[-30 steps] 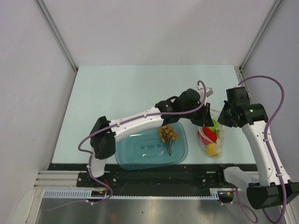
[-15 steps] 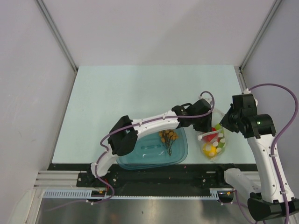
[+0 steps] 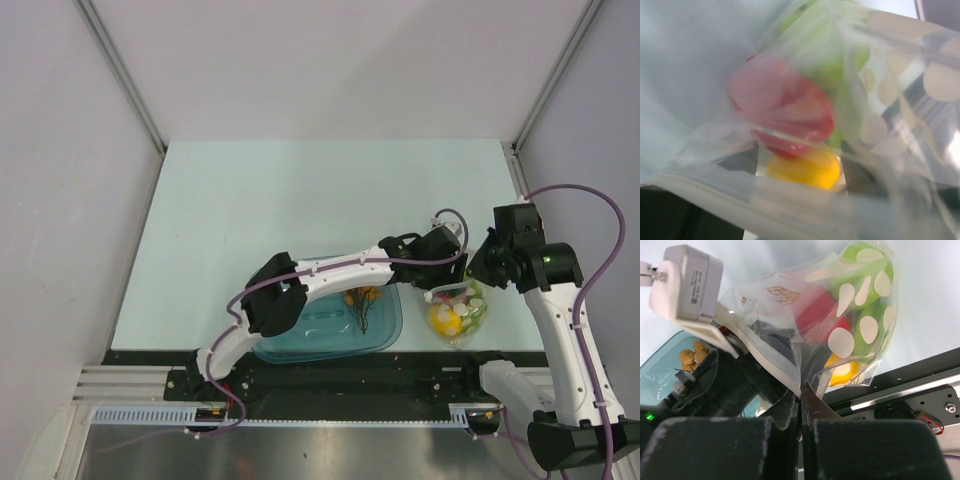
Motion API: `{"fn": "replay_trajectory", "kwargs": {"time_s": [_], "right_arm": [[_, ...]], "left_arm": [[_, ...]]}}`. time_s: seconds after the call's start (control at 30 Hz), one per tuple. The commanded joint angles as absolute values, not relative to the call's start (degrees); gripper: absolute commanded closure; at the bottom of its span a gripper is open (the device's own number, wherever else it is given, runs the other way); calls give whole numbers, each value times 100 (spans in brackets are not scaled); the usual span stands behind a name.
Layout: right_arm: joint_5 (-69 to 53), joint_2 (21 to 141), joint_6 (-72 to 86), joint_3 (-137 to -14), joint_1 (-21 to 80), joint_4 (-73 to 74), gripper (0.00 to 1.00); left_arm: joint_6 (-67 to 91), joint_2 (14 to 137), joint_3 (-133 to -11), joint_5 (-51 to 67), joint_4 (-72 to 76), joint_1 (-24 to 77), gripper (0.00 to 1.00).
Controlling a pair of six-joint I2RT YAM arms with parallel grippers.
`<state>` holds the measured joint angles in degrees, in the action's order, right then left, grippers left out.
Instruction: Open the zip-top bag and remove the fake food
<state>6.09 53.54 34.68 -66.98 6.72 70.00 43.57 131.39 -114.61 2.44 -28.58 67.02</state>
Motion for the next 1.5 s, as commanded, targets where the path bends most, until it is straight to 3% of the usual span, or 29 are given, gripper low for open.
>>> {"fn": "replay_trajectory", "kwargs": {"time_s": [0.0,0.13,0.57,0.67,0.77,0.8,1.07,1.17,1.47], "right_arm": [[545,5282,3384,-6688,615,7031,100],[571,5300,3357,-6653,607,7066,100],[413,5221,3358,-6451,606,7145,100],[439,5221,3322,-6451,606,7180,100],[483,5203,3296,-6460,606,7216,100],[527,5194,3287,-6451,606,7225,100],[808,5150,3217,-6425,598,7207,100],[966,5124,3208,-6407,580,7189,100],[1362,4896,2936,-6249,527,7084,100]], "left_arm": [[4412,13333,-11663,9,-2935,6794,23],[4500,13429,-11540,-298,-2839,6812,14],[4851,13632,-11180,-510,-1970,6812,12],[4825,13588,-10952,-448,-1592,6803,19],[4781,13483,-10767,-369,-1337,6803,39],[4773,13439,-10680,-343,-1275,6803,51],[4395,12921,-10643,-97,-1449,6776,94],[4228,12648,-10652,104,-1608,6750,100],[4323,12059,-10863,1045,-1968,6539,100]]}}
